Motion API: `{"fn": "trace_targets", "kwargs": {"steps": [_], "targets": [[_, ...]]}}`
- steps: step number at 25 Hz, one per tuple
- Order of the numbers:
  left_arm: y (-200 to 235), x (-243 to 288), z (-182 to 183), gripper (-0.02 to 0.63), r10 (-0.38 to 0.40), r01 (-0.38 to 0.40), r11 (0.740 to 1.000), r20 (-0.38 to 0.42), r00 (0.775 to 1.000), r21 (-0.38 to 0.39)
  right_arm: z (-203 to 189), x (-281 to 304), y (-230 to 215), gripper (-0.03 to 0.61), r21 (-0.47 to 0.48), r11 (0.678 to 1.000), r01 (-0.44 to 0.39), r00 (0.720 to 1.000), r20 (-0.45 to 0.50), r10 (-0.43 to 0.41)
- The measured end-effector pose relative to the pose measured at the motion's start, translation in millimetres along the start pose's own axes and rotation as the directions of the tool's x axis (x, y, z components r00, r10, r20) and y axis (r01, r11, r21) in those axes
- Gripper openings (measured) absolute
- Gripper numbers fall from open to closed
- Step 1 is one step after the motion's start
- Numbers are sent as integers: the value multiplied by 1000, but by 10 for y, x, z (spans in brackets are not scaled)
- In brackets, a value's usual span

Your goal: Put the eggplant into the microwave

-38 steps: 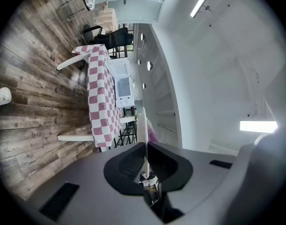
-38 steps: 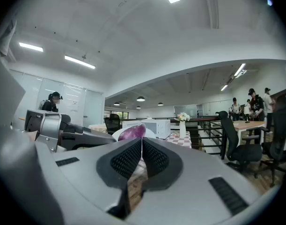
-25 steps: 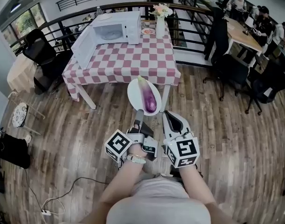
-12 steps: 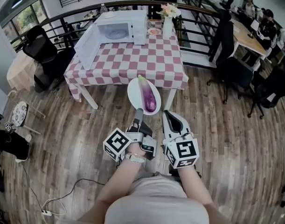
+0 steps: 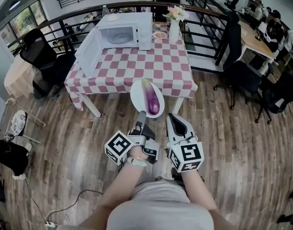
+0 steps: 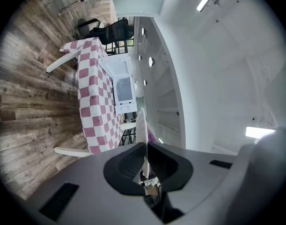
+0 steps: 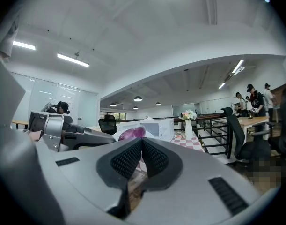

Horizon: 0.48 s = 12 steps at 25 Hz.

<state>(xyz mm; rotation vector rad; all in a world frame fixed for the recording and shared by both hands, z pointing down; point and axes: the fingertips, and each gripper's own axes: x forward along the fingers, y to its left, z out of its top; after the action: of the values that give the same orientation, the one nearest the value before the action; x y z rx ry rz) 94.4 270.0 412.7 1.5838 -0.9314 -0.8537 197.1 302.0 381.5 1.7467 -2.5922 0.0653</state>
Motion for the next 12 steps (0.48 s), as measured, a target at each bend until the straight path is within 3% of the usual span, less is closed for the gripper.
{"fn": "trace_targets", "kwargs": {"steps": [12], "targets": [[48,366,701,25,4,-4,1000,-23,1000,-16,110,780,212,26,-4,1000,14,1000,-22,-14]]}}
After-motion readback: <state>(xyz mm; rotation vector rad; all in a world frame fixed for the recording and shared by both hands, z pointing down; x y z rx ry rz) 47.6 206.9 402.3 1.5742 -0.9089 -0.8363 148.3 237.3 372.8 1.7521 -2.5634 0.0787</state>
